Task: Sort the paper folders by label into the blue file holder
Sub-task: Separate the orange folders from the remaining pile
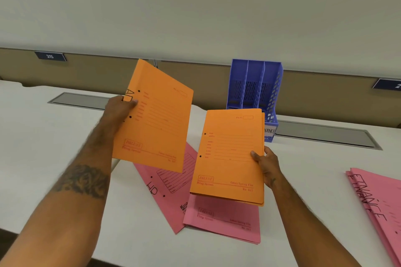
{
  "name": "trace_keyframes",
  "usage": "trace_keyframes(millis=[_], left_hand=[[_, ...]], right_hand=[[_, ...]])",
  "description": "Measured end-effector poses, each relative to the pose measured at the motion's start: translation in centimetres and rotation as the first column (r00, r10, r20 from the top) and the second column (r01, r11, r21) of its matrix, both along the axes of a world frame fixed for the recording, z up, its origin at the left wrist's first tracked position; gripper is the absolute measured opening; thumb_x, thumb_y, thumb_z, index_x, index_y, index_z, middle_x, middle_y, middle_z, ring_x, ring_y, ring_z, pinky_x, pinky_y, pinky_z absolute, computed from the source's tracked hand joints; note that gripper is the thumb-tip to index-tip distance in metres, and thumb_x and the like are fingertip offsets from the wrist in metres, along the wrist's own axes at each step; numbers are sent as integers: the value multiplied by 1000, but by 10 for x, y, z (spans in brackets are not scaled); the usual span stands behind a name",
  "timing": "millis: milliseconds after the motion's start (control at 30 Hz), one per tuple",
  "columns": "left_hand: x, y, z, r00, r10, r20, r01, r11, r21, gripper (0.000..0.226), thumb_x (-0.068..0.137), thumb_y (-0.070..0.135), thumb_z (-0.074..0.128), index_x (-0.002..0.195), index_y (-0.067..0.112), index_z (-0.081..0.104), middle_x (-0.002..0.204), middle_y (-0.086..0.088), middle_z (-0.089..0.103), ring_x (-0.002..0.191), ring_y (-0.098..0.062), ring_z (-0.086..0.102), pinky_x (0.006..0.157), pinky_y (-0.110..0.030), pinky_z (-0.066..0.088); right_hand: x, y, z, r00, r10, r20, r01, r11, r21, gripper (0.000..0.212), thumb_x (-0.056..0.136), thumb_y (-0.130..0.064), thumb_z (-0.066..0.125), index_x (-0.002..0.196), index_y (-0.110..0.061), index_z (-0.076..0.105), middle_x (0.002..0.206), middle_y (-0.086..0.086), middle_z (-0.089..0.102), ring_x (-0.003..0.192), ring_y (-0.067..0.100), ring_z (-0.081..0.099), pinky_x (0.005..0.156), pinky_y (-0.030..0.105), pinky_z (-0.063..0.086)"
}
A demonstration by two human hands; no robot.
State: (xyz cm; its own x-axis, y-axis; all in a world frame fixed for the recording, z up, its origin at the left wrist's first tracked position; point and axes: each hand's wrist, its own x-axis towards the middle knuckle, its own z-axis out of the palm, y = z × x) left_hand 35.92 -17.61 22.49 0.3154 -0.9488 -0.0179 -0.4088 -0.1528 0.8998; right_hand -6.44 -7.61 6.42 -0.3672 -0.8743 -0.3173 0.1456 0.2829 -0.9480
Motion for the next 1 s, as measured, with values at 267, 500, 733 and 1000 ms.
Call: trace_keyframes(millis=[267, 500, 733, 1000], left_hand=[[-62, 21, -39, 944, -178, -279, 220, 967, 128, 17, 96, 27, 63, 97, 10, 67, 101, -16, 73, 82, -31, 71, 72, -43, 58], [-111, 45, -100, 867, -259, -425, 369, 908, 199, 25, 96, 28, 63, 111, 9, 66, 101, -15, 75, 91, -34, 73, 82, -50, 59], [-159, 70, -145, 663, -406, -629, 638, 746, 191, 32, 96, 24, 62, 127, 14, 60, 117, -18, 71, 104, -40, 69, 86, -59, 56], [-235, 91, -163, 635, -494, -594, 699, 695, 169, 45, 90, 16, 70, 131, 16, 53, 117, -14, 72, 104, -36, 70, 90, -61, 54]], right_hand=[[13, 7, 3, 996, 42, 80, -39, 999, -36, 49, 90, -22, 66, 135, -19, 45, 122, 9, 61, 98, 29, 65, 72, 44, 58], [6, 28, 6, 991, 69, 113, -63, 996, -60, 53, 88, -28, 68, 136, -22, 45, 120, 8, 64, 100, 30, 67, 78, 51, 58], [-22, 62, 3, 994, 44, 96, -39, 998, -48, 33, 99, -33, 52, 130, -23, 52, 114, 8, 70, 96, 30, 70, 82, 51, 57], [-76, 95, -1, 994, -36, 106, 37, 999, -4, 38, 96, -48, 47, 97, -17, 69, 89, 13, 72, 73, 28, 70, 68, 41, 58]])
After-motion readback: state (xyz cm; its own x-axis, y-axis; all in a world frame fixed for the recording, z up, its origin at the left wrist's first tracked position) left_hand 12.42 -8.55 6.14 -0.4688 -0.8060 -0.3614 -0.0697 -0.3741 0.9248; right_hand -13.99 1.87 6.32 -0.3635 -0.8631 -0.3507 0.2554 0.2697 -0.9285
